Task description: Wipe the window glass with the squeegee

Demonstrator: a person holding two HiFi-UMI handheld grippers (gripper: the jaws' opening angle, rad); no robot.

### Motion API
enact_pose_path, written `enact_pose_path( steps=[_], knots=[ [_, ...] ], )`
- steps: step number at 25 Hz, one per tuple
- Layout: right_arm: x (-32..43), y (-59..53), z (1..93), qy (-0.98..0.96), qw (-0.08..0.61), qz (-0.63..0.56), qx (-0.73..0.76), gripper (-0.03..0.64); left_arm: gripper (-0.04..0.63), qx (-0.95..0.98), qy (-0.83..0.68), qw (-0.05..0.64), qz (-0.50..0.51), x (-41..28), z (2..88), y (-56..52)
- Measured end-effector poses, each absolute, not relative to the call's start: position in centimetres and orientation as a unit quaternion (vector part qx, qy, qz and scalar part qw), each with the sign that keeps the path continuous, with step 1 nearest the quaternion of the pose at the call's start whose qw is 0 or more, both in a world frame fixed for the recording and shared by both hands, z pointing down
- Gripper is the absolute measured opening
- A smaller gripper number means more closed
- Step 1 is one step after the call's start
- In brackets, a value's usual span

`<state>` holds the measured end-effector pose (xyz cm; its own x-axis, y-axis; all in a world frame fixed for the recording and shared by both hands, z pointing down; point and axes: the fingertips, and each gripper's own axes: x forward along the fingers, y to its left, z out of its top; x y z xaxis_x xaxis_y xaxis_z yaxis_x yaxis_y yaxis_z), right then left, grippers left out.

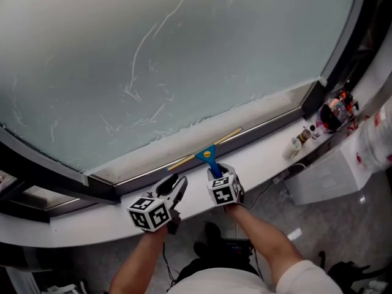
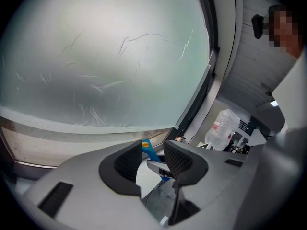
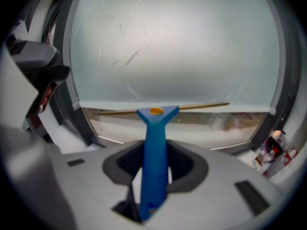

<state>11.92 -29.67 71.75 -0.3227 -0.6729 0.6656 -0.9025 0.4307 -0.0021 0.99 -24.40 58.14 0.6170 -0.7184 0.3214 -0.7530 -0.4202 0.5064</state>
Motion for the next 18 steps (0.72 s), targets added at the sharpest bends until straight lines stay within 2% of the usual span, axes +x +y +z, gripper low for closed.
enact_pose_path(
  steps=[18],
  knots=[
    [21.7,-24.5,62.4,-0.767,0.253,0.173,0.564,0.152,0.167,0.888,-0.382,0.255,0.013,8.0,50.9,-19.0]
  ],
)
